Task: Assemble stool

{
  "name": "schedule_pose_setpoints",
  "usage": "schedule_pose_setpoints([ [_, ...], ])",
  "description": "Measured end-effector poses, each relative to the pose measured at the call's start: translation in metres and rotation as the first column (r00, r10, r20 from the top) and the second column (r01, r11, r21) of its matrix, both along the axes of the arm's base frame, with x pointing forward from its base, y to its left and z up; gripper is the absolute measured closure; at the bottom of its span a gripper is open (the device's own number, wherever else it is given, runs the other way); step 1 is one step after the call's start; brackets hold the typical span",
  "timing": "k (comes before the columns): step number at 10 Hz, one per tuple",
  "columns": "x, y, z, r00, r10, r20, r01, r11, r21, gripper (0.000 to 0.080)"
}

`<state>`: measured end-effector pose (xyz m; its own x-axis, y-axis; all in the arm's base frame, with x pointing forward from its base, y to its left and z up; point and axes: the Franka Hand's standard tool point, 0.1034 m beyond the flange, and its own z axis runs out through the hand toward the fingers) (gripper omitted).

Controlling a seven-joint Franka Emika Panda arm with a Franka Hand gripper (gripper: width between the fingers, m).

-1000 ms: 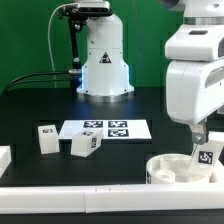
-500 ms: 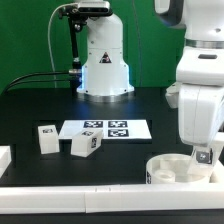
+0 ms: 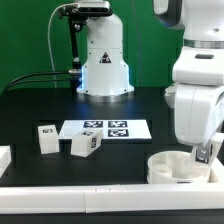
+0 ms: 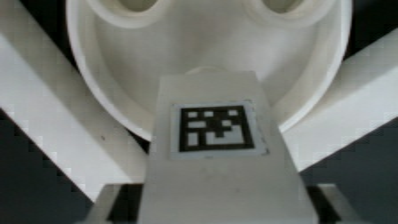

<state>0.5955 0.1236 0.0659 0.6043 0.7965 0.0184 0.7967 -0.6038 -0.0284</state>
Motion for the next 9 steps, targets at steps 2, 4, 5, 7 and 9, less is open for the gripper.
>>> schedule_pose_setpoints([
  [2, 0.021, -0.014, 0.003, 0.990, -0.141, -0.016, 0.141, 0.990, 0.002, 0.0466],
  [4, 0.032, -0.023, 0.002, 0.938, -0.344, -0.050, 0.345, 0.939, 0.011, 0.0466],
  [5, 0.032, -0.024, 0.001, 0.890, -0.453, -0.056, 0.455, 0.890, 0.015, 0.0466],
  [7, 0.031, -0.024, 0.001, 0.820, -0.570, -0.062, 0.571, 0.821, 0.006, 0.0466],
  [9, 0.030, -0.025, 0.001, 0.719, -0.692, -0.066, 0.693, 0.721, -0.009, 0.0466],
])
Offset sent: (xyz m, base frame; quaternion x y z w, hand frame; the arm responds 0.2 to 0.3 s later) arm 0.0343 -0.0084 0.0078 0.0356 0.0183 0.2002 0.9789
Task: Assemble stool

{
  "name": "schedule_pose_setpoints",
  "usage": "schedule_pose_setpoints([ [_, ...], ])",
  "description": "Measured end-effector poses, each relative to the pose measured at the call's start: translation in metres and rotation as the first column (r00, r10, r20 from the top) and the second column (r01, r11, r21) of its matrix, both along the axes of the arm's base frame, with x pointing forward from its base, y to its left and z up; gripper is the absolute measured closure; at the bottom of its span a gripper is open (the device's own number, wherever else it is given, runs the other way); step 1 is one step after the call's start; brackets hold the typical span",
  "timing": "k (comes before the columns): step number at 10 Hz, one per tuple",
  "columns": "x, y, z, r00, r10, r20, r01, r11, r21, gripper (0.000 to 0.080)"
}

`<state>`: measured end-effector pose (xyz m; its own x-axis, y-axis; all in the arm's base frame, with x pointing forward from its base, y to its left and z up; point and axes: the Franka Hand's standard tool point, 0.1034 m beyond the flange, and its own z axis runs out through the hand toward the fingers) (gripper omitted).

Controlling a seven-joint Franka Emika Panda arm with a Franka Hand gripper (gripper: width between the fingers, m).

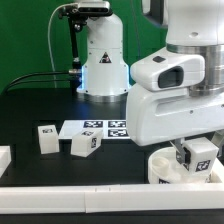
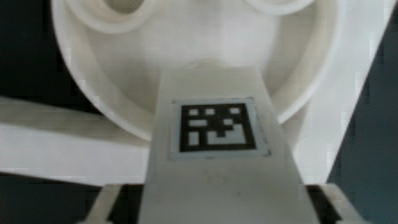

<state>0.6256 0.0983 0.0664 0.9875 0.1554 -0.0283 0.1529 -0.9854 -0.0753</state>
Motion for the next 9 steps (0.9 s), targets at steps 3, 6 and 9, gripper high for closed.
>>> schedule_pose_setpoints([
  [3, -0.005, -0.019, -0.002, 0.878, -0.478, -0.031, 0.477, 0.878, -0.039, 0.0466],
  [6, -0.006, -0.026, -0.001, 0.763, -0.645, -0.036, 0.643, 0.764, -0.060, 0.0466],
  [9, -0.007, -0.034, -0.001, 0.649, -0.760, -0.036, 0.756, 0.649, -0.080, 0.0465],
])
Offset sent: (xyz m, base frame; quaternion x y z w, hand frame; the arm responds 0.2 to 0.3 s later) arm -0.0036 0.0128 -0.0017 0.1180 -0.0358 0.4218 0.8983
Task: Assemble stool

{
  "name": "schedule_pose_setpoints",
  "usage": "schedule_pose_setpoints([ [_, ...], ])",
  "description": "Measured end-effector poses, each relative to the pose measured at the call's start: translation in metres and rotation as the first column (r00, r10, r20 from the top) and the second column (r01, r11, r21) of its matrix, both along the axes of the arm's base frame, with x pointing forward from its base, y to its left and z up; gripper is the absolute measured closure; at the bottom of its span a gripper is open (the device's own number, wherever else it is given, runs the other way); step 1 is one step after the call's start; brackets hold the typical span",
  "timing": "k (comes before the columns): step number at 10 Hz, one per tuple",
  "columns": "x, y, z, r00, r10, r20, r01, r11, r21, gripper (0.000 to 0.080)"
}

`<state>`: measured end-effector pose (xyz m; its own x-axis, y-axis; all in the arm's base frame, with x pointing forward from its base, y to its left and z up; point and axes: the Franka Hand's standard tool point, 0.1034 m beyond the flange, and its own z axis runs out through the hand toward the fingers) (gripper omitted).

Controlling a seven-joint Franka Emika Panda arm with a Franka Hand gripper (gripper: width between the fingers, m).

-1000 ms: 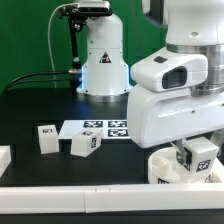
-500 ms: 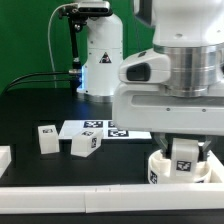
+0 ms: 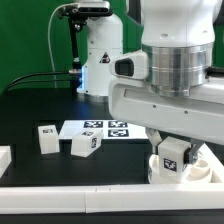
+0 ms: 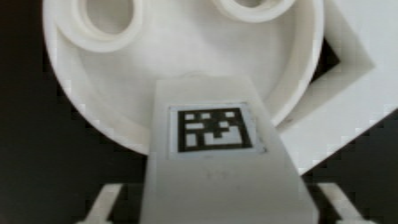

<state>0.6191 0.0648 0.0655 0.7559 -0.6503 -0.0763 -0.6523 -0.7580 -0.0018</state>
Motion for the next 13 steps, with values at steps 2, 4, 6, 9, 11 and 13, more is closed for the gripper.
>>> schedule_pose_setpoints([
  [2, -0.002, -0.004, 0.001, 0.977, -0.214, -0.009, 0.213, 0.977, -0.019, 0.0465],
  [4, -0.007, -0.011, 0.002, 0.917, -0.399, -0.008, 0.398, 0.915, -0.068, 0.0465],
  [6, -0.010, -0.014, 0.002, 0.890, -0.456, -0.006, 0.454, 0.888, -0.078, 0.0465],
  [9, -0.009, -0.014, 0.002, 0.890, -0.456, -0.005, 0.455, 0.887, -0.077, 0.0222],
  [11, -0.014, -0.022, 0.028, 0.912, -0.411, 0.000, 0.411, 0.911, -0.023, 0.0165],
  [13, -0.016, -0.025, 0.042, 0.918, -0.396, 0.011, 0.396, 0.918, -0.011, 0.0154],
])
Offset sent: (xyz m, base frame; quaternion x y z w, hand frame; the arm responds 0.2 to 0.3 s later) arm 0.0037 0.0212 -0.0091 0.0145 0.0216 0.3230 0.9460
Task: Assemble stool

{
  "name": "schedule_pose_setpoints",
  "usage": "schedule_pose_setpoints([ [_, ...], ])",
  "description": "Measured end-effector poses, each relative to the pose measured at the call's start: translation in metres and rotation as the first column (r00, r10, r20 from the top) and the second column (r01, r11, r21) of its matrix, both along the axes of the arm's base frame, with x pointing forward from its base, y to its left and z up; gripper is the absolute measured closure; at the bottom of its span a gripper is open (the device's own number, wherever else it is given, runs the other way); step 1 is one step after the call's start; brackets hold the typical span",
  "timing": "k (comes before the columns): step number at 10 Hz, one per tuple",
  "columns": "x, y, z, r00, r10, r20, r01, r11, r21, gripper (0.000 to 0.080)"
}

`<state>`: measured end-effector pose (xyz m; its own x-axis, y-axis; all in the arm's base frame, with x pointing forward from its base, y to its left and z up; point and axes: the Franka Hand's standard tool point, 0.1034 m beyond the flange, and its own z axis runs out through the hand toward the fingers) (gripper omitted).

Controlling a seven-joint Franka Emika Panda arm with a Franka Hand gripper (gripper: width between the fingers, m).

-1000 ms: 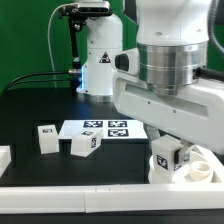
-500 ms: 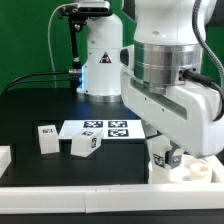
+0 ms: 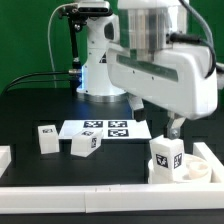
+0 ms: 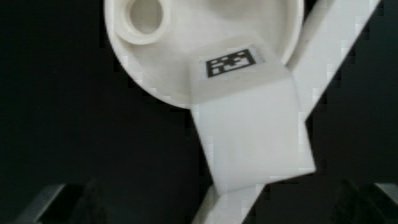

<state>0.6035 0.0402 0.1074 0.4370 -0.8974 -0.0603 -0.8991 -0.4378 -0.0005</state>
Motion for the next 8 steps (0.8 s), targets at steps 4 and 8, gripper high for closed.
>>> schedule_pose_setpoints([
  [4, -0.001, -0.001, -0.002, 0.999, 0.043, 0.002, -0.043, 0.999, 0.003, 0.0151],
  [8, -0.033, -0.035, 0.000, 0.937, 0.348, 0.020, -0.348, 0.937, 0.029, 0.0151],
])
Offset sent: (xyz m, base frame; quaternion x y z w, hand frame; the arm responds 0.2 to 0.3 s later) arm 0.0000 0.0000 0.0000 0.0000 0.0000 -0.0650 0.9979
